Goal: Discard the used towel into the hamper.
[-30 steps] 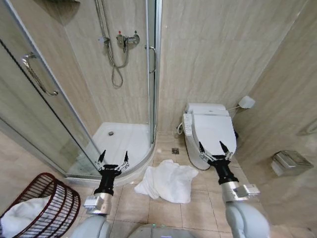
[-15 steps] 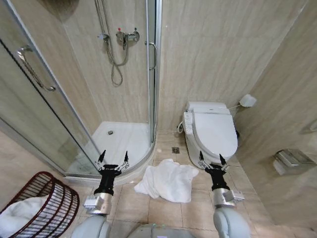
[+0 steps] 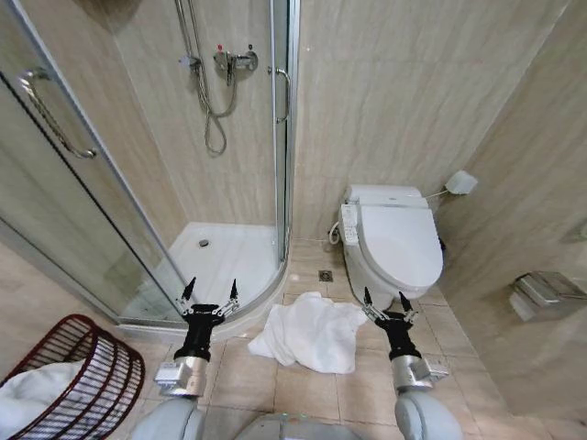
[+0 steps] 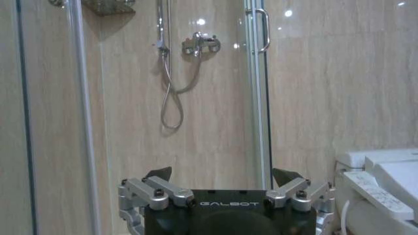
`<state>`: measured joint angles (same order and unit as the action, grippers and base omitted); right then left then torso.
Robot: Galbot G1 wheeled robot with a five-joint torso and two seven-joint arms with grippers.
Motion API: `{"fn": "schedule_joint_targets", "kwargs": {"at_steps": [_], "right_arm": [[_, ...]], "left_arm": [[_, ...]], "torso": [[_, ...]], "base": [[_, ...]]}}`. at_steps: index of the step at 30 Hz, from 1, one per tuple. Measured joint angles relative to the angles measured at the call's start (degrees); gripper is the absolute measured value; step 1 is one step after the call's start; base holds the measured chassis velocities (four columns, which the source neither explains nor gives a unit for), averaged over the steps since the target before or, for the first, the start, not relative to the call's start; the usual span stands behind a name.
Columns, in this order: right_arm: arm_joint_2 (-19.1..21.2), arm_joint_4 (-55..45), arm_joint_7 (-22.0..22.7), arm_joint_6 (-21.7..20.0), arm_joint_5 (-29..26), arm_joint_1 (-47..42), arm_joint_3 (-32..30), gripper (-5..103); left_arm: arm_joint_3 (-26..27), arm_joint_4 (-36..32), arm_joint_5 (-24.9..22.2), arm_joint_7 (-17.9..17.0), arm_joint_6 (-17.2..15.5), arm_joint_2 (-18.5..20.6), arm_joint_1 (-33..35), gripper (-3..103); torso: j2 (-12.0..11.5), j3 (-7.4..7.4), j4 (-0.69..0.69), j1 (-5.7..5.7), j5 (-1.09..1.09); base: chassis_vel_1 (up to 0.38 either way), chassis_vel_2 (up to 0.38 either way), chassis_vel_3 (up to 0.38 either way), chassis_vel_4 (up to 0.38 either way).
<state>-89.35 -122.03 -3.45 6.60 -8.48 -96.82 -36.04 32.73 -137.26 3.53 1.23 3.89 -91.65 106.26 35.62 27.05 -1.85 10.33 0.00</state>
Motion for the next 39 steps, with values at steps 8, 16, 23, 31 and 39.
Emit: {"fn": "schedule_joint_targets", "kwargs": {"at_steps": [8, 16, 23, 31, 39], "right_arm": [[0.19, 1.29, -0.33, 1.17, 0.25, 0.04, -0.69, 100], [0.12, 1.89, -0.58, 2.21, 0.68, -0.62, -0.71, 100], [-0.01, 1.97, -0.54, 2.73, 0.66, -1.35, -1.00, 100], [0.01, 2.33, -0.60, 3.09, 0.63, -1.89, -1.18, 100], [0.19, 2.74, -0.76, 3.08, 0.51, -2.12, -1.17, 100]], "left_arm": [[0.00, 0.00, 0.00, 0.00, 0.00, 0.00, 0.00, 100], [0.00, 0.00, 0.00, 0.00, 0.00, 0.00, 0.00, 100], [0.00, 0.00, 0.00, 0.00, 0.00, 0.00, 0.00, 100], [0.00, 0.00, 0.00, 0.00, 0.00, 0.00, 0.00, 100], [0.00, 0.00, 0.00, 0.00, 0.00, 0.00, 0.00, 100]], "torso": [[-2.01, -1.21, 0.00, -0.81, 0.00], [-4.05, -2.45, 0.00, -1.62, 0.00], [-5.61, -3.41, 0.00, -2.22, 0.00], [-7.52, -4.50, 0.00, -3.04, 0.00], [-9.33, -5.58, 0.00, -3.74, 0.00]], "base": [[0.000, 0.000, 0.000, 0.000], [0.000, 0.000, 0.000, 0.000], [0.000, 0.000, 0.000, 0.000], [0.000, 0.000, 0.000, 0.000], [0.000, 0.000, 0.000, 0.000]]}}
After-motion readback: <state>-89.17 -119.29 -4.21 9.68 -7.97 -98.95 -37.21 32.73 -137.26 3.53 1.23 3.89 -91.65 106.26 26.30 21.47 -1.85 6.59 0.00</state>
